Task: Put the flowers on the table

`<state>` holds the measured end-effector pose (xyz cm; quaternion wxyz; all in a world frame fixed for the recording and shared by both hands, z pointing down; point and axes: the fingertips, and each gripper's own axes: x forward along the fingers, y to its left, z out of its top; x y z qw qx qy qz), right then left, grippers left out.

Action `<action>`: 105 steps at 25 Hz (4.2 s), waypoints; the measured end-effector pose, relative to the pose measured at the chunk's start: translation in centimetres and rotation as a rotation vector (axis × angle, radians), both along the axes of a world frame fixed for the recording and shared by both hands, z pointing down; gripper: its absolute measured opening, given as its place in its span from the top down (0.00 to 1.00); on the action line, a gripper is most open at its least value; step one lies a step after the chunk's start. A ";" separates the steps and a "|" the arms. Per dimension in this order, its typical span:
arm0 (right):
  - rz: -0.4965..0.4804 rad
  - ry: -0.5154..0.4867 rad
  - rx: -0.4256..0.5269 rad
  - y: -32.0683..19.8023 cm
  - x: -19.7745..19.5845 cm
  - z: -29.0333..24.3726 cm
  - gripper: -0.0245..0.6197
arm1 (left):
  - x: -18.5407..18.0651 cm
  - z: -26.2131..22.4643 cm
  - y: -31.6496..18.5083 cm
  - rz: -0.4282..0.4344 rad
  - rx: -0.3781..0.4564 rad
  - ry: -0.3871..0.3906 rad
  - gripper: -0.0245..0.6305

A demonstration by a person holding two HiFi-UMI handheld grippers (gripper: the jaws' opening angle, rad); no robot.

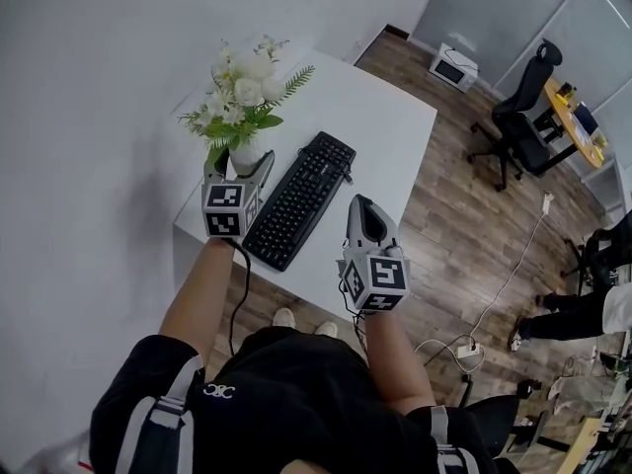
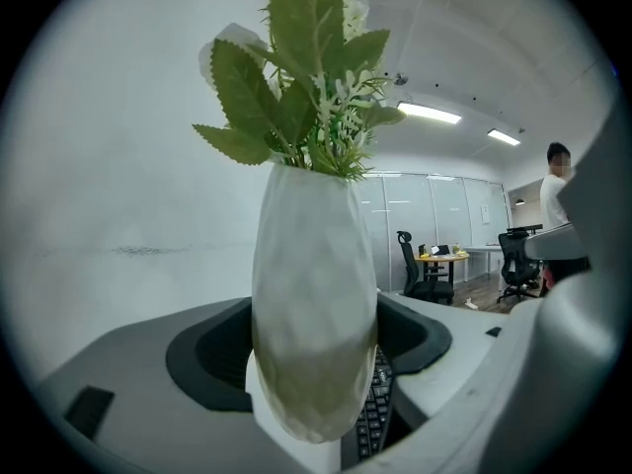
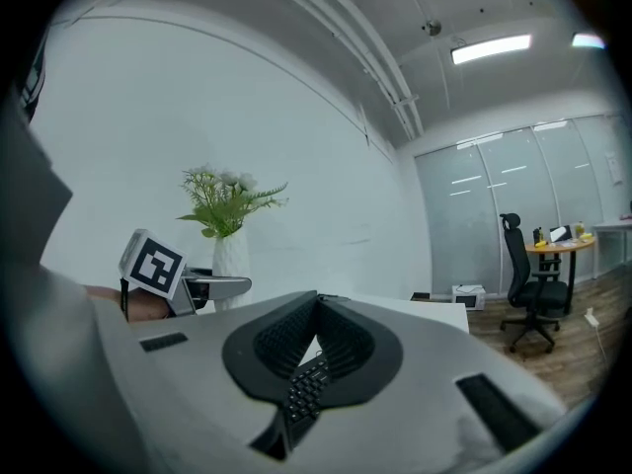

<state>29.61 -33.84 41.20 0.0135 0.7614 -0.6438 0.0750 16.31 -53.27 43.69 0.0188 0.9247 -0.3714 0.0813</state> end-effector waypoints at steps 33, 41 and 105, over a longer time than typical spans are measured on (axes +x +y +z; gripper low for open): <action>0.028 -0.018 -0.228 -8.0 4.2 15.4 0.95 | 6.9 21.2 -22.2 -0.014 -0.002 -0.017 0.38; 0.038 -0.019 -0.258 -8.1 6.4 15.3 0.95 | 7.8 22.2 -23.9 -0.028 -0.017 -0.017 0.38; -0.185 -0.044 0.145 3.7 -2.8 -2.1 0.95 | -3.9 -3.4 17.6 -0.187 0.020 0.021 0.96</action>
